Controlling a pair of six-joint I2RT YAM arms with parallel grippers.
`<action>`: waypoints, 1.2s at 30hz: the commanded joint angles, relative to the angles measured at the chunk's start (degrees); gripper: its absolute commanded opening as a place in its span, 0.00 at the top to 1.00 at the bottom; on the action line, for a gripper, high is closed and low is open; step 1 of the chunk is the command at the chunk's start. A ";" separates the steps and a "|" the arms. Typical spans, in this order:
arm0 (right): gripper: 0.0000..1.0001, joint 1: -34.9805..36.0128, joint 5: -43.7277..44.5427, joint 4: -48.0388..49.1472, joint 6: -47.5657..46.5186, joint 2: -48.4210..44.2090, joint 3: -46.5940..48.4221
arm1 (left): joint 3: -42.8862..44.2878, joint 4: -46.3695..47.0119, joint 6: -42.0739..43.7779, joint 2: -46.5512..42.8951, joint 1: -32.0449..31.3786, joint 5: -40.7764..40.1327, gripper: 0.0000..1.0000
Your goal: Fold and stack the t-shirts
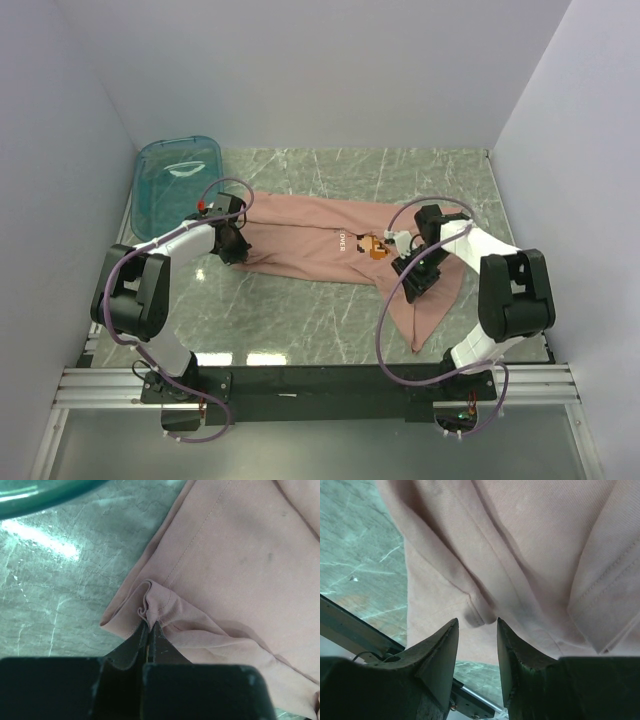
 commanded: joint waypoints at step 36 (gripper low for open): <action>1.00 5.34 11.70 -4.16 -5.54 -9.87 18.43 | 2.22 1.01 0.61 -0.59 0.26 0.77 1.00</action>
